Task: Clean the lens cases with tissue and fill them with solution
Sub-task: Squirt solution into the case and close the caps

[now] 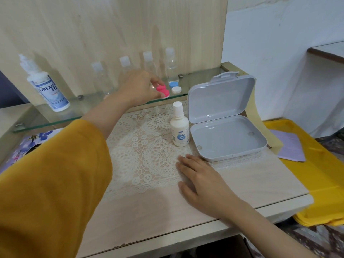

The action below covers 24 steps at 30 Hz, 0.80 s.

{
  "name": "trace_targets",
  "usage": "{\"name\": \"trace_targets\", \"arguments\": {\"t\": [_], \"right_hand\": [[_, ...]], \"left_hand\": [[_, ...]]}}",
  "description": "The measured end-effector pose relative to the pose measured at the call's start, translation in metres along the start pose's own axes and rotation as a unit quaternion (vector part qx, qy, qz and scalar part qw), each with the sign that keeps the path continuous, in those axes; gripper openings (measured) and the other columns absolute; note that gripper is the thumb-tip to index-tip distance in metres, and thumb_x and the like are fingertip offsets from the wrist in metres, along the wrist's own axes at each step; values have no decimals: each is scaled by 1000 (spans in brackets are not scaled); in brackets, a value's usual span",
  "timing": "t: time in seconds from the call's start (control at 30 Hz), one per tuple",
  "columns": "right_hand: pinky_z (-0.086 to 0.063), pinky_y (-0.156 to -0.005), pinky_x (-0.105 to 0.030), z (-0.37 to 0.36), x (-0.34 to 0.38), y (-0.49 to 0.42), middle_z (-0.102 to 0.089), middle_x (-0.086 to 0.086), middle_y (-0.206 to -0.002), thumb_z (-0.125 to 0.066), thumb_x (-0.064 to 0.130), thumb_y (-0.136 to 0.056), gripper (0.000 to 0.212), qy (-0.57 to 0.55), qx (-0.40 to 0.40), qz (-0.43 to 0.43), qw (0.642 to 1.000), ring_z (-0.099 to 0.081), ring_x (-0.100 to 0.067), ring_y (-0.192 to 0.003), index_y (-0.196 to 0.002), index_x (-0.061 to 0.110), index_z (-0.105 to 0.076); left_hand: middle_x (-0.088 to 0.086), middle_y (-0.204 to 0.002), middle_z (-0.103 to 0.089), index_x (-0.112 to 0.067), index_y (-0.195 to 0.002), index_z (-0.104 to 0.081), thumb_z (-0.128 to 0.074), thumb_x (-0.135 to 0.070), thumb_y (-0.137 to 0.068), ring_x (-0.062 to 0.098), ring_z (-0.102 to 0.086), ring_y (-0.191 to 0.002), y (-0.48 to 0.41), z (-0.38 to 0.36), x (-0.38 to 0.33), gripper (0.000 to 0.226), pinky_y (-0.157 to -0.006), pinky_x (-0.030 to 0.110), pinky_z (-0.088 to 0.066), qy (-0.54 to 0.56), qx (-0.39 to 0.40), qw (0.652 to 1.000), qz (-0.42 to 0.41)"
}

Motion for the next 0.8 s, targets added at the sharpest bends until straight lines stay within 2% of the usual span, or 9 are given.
{"name": "trace_targets", "arguments": {"t": [0.1, 0.2, 0.33, 0.57, 0.8], "right_hand": [[-28, -104, -34, 1, 0, 0, -56, -5, -130, -40, 37, -82, 52, 5, -4, 1, 1000, -49, -24, -123, -121, 8, -59], [-31, -102, -35, 1, 1, -1, -57, -6, -129, -41, 37, -81, 51, 2, -3, 1, 1000, -50, -24, -123, -119, 8, -60], [-31, -102, -35, 2, 1, 0, -57, -6, -129, -41, 37, -81, 51, 3, -4, 0, 1000, -50, -24, -123, -119, 8, -60], [-29, -103, -35, 2, 1, 0, -56, -6, -130, -42, 37, -82, 51, 1, 7, -1, 1000, -49, -25, -123, -120, 8, -59], [-26, -105, -34, 2, 0, 0, -53, -6, -134, -40, 37, -83, 53, -12, 18, -2, 1000, -45, -25, -127, -123, 8, -57]], "left_hand": [[-1, -111, -65, -24, -117, -62, -66, -36, -81, 8, -46, -88, -3, -6, -5, 38, -78, 24, -34, -27, 20, 999, -13], [2, -105, -66, -23, -113, -65, -65, -36, -83, 11, -49, -85, -4, -12, -5, 33, -76, 29, -40, -37, 42, 998, -20], [2, -102, -66, -20, -109, -68, -65, -32, -83, 12, -50, -83, -6, -14, -4, 29, -74, 28, -40, -21, 44, 999, -19], [4, -103, -66, -17, -108, -67, -64, -30, -84, 14, -52, -86, -6, -14, -5, 27, -81, 35, -45, -37, 42, 998, -31], [-1, -95, -66, -18, -107, -68, -64, -26, -83, 9, -48, -82, -1, -7, -6, 25, -72, 24, -34, -19, 12, 999, -43]]}}
Point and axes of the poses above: each hand's wrist, its own y-axis away from the middle knuckle, its own z-axis out of the back of the hand, x = y × z, the point moved 7 cm from there along -y, towards the middle knuckle
